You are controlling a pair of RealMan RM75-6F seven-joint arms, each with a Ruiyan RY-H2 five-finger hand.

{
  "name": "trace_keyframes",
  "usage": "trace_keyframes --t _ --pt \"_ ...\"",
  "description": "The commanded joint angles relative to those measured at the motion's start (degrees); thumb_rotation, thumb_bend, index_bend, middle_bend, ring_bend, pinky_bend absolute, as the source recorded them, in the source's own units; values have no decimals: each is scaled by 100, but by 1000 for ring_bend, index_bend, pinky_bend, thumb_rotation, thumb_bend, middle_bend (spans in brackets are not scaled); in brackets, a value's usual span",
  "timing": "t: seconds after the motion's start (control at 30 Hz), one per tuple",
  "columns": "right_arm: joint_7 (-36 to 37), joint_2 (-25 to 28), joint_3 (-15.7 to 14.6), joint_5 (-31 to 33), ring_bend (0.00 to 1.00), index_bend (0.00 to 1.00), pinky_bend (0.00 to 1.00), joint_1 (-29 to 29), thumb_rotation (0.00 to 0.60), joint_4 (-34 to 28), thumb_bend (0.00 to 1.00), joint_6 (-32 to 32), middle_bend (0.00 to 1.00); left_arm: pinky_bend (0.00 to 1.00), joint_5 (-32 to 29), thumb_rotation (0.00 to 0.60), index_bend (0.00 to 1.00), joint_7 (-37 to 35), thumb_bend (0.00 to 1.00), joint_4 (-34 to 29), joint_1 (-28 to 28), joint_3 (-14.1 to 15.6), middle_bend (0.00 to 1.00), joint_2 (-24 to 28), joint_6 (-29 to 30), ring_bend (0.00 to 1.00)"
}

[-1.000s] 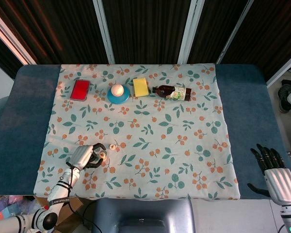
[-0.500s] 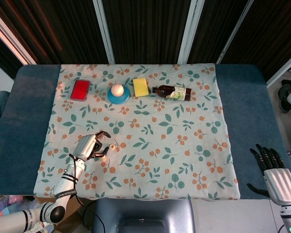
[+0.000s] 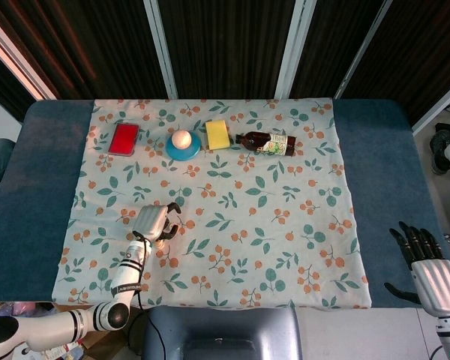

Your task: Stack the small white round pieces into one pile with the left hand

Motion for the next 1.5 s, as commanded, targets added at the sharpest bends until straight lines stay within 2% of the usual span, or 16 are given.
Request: trace_keyframes --t 0.03,0.17,0.5,0.8,0.97,1.5 --pt "12 4 -5 -13 0 0 0 0 600 3 69 3 0 1000 -180 600 392 302 398 -100 -88 45 1000 -20 72 1000" --pt "17 6 -11 -27 0 0 0 1 600 1 69 2 0 1000 -307 600 391 627 397 -252 -153 62 1000 19 185 1000" --pt "44 21 -6 -24 0 0 0 7 600 -1 69 -2 0 1000 -904 600 381 1955 394 -620 -333 202 1000 114 721 1000" --pt "89 39 -18 -53 0 0 0 0 600 -2 69 20 0 1000 -763 600 374 2173 381 -647 -325 353 1000 -1 1015 1000" --pt "104 48 -37 -87 0 0 0 8 600 -4 69 6 0 1000 -730 600 374 2141 376 -686 -318 339 1000 -73 1065 1000" --pt "169 66 -40 -89 0 0 0 1 600 -2 69 20 0 1000 -633 600 376 2000 377 -250 -257 378 1000 -375 994 1000"
